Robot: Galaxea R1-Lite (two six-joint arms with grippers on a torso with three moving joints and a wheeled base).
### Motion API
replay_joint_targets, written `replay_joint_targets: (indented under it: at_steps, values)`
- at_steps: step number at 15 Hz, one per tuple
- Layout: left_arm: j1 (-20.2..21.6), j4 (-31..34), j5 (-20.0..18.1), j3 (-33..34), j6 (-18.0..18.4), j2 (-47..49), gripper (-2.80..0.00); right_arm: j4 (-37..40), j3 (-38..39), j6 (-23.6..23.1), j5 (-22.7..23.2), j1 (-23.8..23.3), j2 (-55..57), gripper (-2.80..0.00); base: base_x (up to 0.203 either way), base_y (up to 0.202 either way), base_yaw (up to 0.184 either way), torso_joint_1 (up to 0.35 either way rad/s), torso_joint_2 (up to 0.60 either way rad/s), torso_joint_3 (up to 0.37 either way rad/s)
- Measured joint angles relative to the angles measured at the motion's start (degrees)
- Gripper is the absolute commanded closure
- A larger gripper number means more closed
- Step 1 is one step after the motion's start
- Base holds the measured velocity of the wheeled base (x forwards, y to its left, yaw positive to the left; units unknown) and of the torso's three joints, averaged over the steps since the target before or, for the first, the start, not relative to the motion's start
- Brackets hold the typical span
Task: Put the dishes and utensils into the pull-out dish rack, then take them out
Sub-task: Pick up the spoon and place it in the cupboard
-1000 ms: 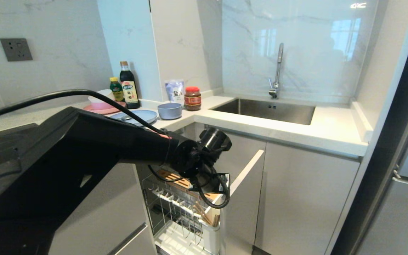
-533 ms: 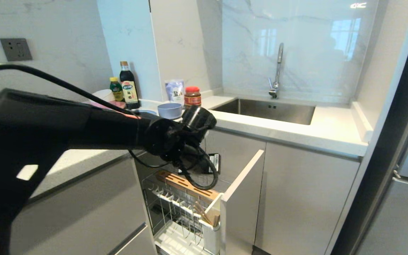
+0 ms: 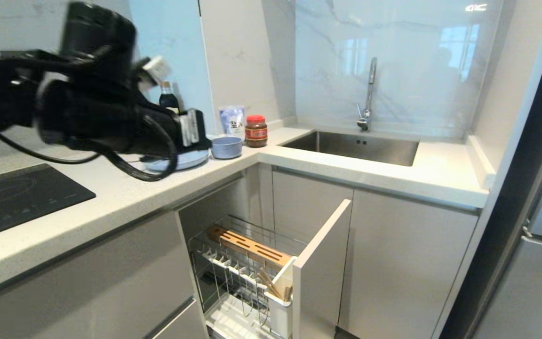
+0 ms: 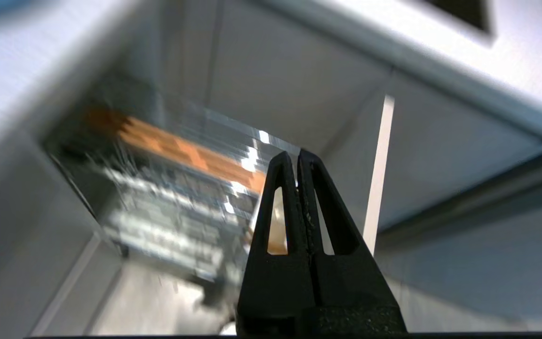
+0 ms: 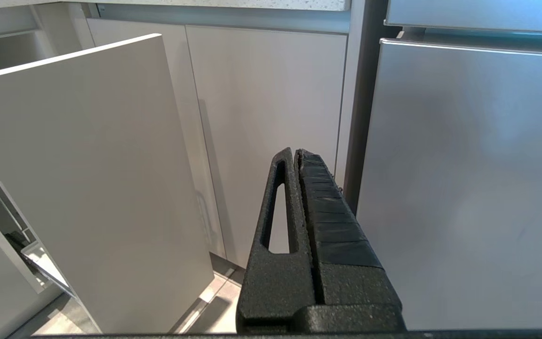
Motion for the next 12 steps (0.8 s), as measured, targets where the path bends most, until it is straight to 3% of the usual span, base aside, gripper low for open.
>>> replay_joint_targets:
  at_steps: [5, 9, 12]
  values:
    - [10.8, -2.1, -1.2, 4.8, 10.6, -19.5, 0.00, 0.0, 0.0, 0.0, 0.0, 0.0, 0.0, 0.00, 0.000, 0.000, 0.000, 0.000, 0.00, 0.000]
    - [21.5, -4.6, -8.0, 17.2, 21.0, -39.1, 0.00, 0.0, 0.0, 0.0, 0.0, 0.0, 0.0, 0.00, 0.000, 0.000, 0.000, 0.000, 0.00, 0.000]
    - [25.8, -5.1, -10.4, 30.1, 23.4, -54.8, 0.00, 0.0, 0.0, 0.0, 0.0, 0.0, 0.0, 0.00, 0.000, 0.000, 0.000, 0.000, 0.00, 0.000]
